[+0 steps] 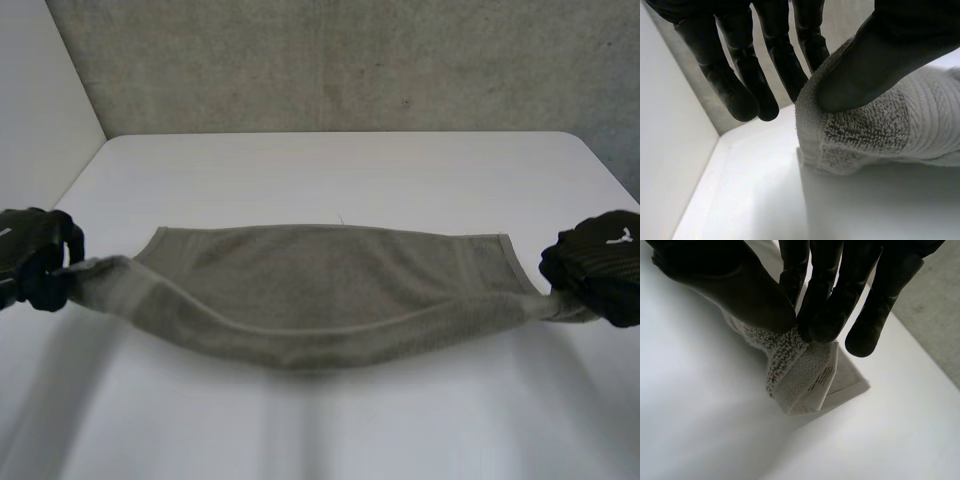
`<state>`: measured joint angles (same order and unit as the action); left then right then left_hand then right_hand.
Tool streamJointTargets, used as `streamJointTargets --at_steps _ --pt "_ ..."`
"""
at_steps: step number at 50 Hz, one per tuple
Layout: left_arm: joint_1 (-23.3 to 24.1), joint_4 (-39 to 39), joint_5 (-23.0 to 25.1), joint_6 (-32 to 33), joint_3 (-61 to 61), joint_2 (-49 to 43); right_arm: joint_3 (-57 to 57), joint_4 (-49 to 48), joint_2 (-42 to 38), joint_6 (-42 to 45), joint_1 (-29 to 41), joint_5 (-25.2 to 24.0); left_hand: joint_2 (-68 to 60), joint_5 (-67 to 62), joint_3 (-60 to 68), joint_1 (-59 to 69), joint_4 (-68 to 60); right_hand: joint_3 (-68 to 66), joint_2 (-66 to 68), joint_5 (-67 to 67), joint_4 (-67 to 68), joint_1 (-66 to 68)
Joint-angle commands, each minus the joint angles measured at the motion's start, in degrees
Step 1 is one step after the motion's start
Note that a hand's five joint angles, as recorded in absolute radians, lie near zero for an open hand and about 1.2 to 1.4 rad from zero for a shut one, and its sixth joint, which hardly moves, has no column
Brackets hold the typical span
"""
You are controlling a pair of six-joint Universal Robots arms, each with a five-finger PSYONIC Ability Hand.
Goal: Fold the towel.
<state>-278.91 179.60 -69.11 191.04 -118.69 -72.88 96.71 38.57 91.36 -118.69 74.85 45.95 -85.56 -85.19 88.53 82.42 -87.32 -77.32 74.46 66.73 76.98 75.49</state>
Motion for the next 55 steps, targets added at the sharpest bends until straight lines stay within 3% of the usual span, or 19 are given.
streamJointTargets --at_steps 1,7,13,15,18,20,30,32,38,50,55 --pt "-0.9 8.0 -0.1 -3.9 0.0 -1.6 -4.6 -3.5 -4.0 -2.2 0.8 0.4 5.6 15.2 -8.5 -2.4 7.3 -2.7 5.5 3.3 3.0 4.5" --pt "1.3 15.2 -0.7 -3.9 1.5 -8.7 -8.0 -7.6 -9.4 -5.2 2.4 2.7 5.6 15.2 -8.5 -2.4 7.3 -2.7 5.5 3.3 3.0 4.5" --pt "7.3 19.9 -2.9 -3.6 7.5 -20.0 -14.8 -12.6 -17.9 -8.3 10.4 11.5 5.6 15.2 -8.5 -2.4 7.3 -2.7 5.5 3.3 3.0 4.5" --pt "8.5 20.4 -4.8 -3.5 9.5 -22.7 -17.2 -17.7 -21.6 -9.3 14.6 15.1 5.6 15.2 -8.5 -2.4 7.3 -2.7 5.5 3.3 3.0 4.5" --pt "10.4 21.0 -8.8 -3.4 13.5 -28.0 -17.9 -21.0 -23.2 -9.8 16.1 16.5 5.6 15.2 -8.5 -2.4 7.3 -2.7 5.5 3.3 3.0 4.5" --pt "11.5 21.1 -12.2 -3.3 17.9 -33.4 -18.7 -28.4 -26.1 -10.7 18.0 18.8 5.6 15.2 -8.5 -2.4 7.3 -2.7 5.5 3.3 3.0 4.5" --pt "14.3 22.4 -14.8 -3.5 28.5 -45.1 -21.7 -46.4 -35.4 -13.6 21.9 27.6 5.6 15.2 -8.5 -2.4 7.3 -2.7 5.5 3.3 3.0 4.5" --pt "14.7 24.1 -17.6 -3.5 30.7 -47.2 -23.0 -48.8 -38.2 -13.5 22.8 29.7 5.6 15.2 -8.5 -2.4 7.3 -2.7 5.5 3.3 3.0 4.5" --pt "16.5 26.1 -22.6 -3.3 34.5 -51.0 -25.0 -50.6 -42.0 -13.3 22.9 30.4 5.6 15.2 -8.5 -2.4 7.3 0.8 2.1 -0.2 -0.4 1.0" --pt "18.3 26.4 -23.3 -3.2 37.8 -55.5 -26.7 -54.5 -45.8 -13.2 23.7 30.7 5.6 15.2 -8.5 -2.4 7.3 1.0 1.9 -0.4 -0.6 0.9" --pt "18.3 26.3 -23.4 -3.2 39.8 -57.6 -27.4 -55.9 -47.2 -13.3 23.7 30.7 5.6 15.2 -8.5 -2.4 7.3 7.7 -4.8 -7.1 -7.3 -5.9"
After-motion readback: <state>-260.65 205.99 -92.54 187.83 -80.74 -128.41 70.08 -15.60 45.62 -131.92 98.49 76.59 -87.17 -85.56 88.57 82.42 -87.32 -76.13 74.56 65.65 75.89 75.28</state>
